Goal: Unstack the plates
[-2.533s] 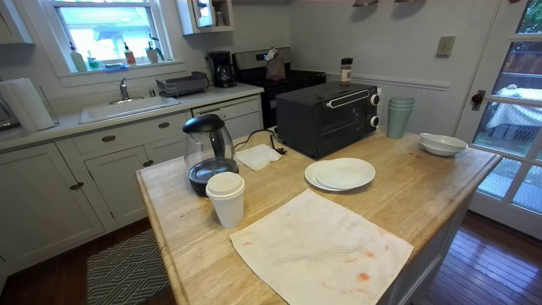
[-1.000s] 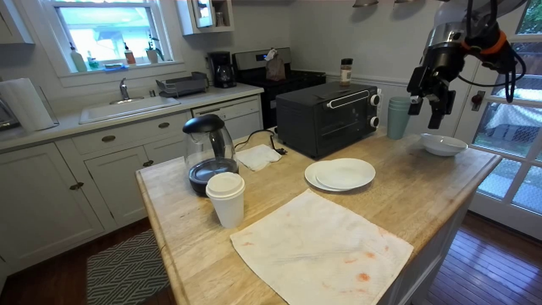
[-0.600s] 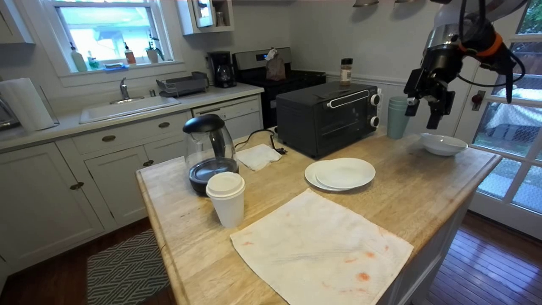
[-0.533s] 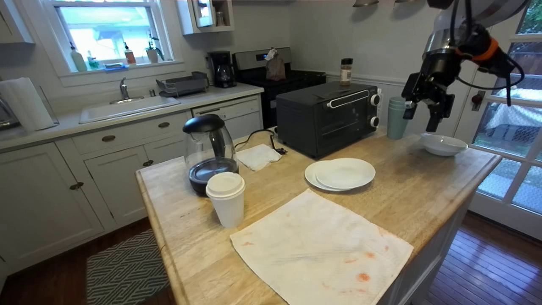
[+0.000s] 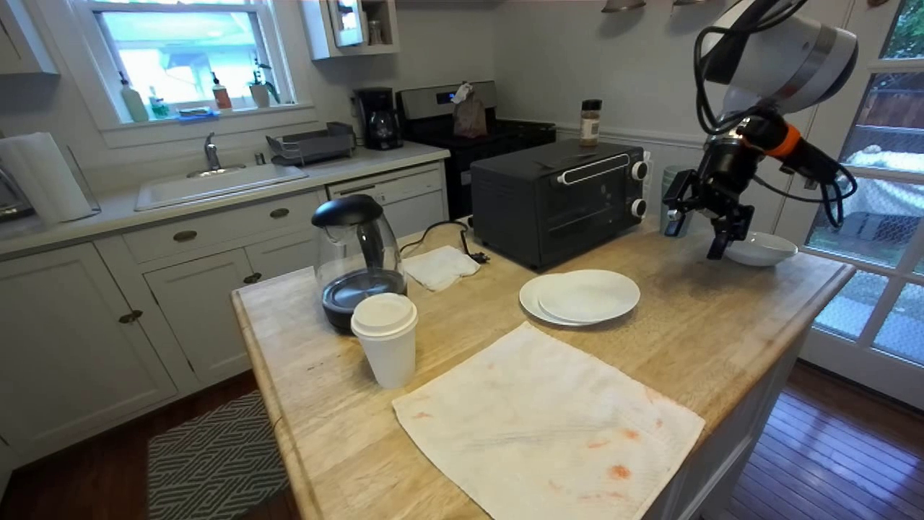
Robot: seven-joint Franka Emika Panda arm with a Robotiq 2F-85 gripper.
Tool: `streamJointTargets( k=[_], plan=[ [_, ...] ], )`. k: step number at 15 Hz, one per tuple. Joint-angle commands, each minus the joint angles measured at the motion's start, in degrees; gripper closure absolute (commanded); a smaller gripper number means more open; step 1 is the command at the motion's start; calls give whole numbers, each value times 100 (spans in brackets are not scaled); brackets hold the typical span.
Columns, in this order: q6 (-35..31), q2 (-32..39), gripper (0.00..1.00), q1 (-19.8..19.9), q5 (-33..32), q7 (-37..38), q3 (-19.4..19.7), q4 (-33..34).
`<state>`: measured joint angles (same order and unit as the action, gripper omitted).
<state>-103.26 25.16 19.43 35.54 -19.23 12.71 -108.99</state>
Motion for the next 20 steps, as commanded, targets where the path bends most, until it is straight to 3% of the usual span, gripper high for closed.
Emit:
streamJointTargets(
  k=[1, 12, 20],
  plan=[
    [234, 637, 0, 284, 281, -117, -293, 641],
    [579, 1754, 0, 497, 571, -258, -803, 1653],
    [565, 2136, 16, 531, 733, -215, -920, 2057]
  ],
)
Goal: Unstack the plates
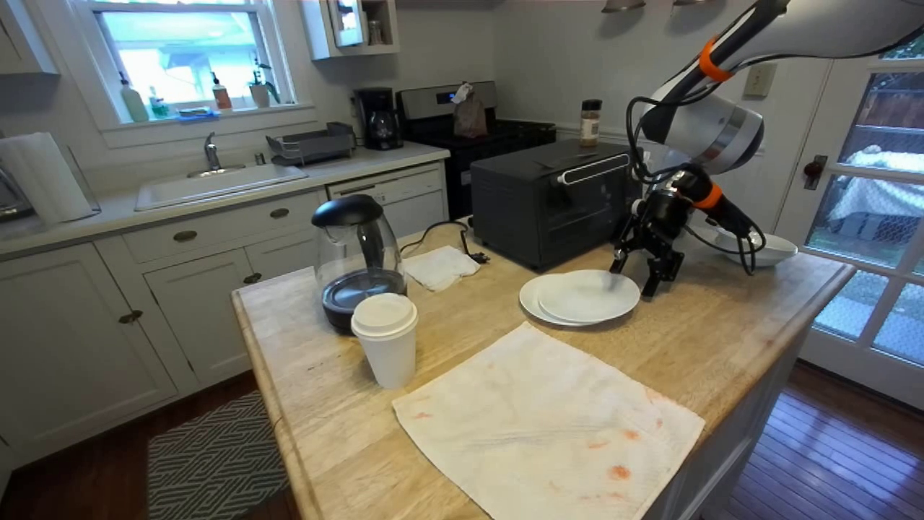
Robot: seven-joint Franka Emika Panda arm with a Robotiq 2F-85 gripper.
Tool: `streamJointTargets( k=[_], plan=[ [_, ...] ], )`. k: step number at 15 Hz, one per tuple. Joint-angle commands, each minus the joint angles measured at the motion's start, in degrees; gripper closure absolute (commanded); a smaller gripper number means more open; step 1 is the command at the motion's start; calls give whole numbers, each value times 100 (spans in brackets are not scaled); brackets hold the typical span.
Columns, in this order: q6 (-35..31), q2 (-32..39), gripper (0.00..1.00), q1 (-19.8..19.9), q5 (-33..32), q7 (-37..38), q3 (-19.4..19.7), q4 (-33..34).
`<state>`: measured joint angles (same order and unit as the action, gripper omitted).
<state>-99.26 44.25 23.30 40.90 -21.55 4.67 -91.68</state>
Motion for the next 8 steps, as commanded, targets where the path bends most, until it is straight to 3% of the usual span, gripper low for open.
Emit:
streamJointTargets(
  k=[1, 5, 7, 8],
  plan=[
    [155, 247, 21, 143, 221, 25, -122, 344],
    [147, 330, 36, 154, 318, 26, -130, 429],
    [137, 365, 37, 163, 345, 30, -136, 469],
    [126, 371, 44, 165, 350, 29, -136, 473]
  ],
)
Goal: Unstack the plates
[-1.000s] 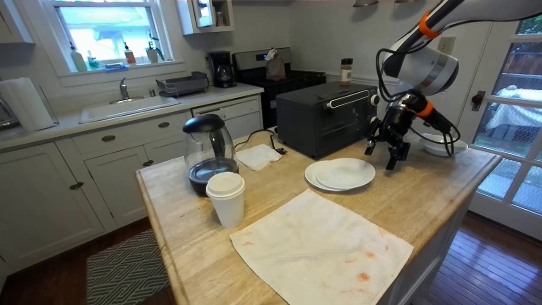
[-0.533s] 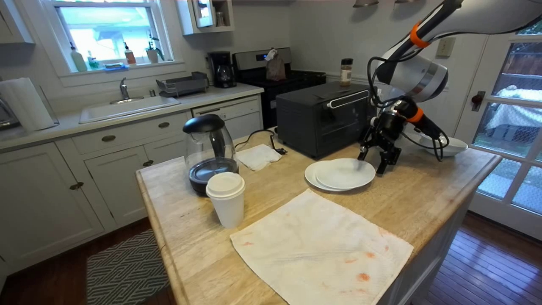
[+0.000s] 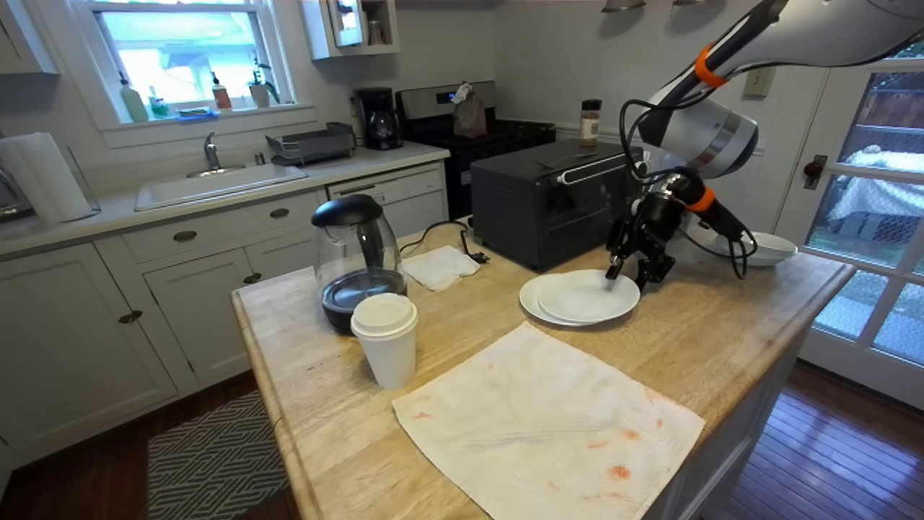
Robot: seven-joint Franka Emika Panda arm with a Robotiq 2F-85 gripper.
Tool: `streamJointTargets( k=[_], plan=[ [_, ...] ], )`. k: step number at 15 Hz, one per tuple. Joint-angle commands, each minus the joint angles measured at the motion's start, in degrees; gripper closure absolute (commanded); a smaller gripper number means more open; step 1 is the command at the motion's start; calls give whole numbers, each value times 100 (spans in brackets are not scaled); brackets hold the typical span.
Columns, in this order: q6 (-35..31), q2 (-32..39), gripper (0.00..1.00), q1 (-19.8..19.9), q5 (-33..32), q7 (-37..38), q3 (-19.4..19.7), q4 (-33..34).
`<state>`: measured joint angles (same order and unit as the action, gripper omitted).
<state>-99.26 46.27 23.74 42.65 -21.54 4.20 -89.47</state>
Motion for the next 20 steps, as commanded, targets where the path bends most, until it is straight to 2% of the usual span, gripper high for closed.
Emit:
streamJointTargets(
  k=[1, 4, 5, 9, 20],
  plan=[
    [123, 174, 42, 123, 179, 29, -88, 258],
    [132, 183, 61, 134, 182, 34, -87, 284],
    [137, 184, 72, 138, 182, 33, -87, 289],
    [149, 201, 99, 155, 182, 36, -84, 305],
    [420, 239, 99, 284, 399, -107, -71, 434]
  ],
)
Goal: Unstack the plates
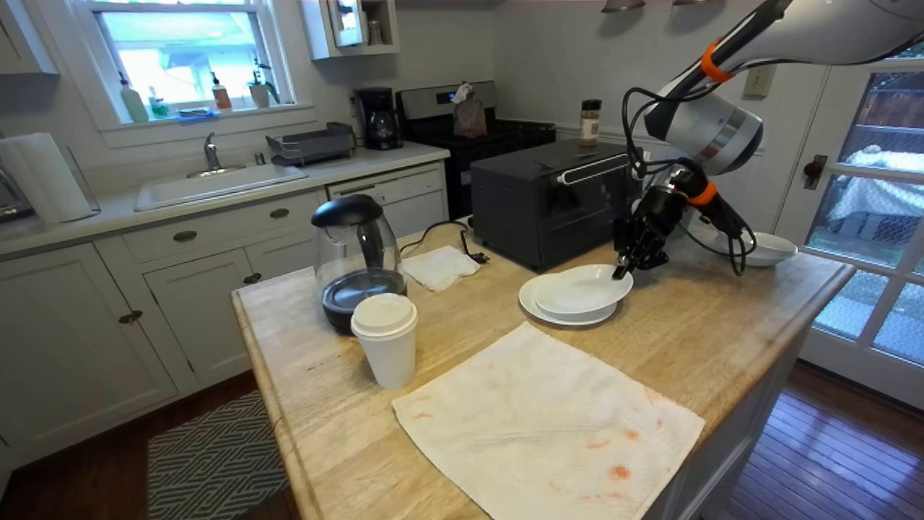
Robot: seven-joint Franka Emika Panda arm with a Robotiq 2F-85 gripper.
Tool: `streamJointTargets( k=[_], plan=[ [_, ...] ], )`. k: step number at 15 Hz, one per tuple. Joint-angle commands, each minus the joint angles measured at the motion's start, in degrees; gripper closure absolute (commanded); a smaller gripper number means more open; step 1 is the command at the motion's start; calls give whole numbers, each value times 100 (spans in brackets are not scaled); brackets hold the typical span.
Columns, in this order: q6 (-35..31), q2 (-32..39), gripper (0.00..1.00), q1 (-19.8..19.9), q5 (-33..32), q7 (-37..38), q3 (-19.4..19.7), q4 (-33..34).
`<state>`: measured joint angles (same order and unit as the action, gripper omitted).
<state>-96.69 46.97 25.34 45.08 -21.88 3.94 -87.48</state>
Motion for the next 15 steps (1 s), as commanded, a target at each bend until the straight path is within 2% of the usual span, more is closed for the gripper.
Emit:
streamJointTargets(
  k=[1, 10, 15],
  plan=[
    [171, 147, 99, 133, 160, -117, -48, 213],
    [245, -37, 99, 171, 95, -839, -105, 37],
    [572, -36, 99, 207, 18, -1205, -103, 62]
  ],
)
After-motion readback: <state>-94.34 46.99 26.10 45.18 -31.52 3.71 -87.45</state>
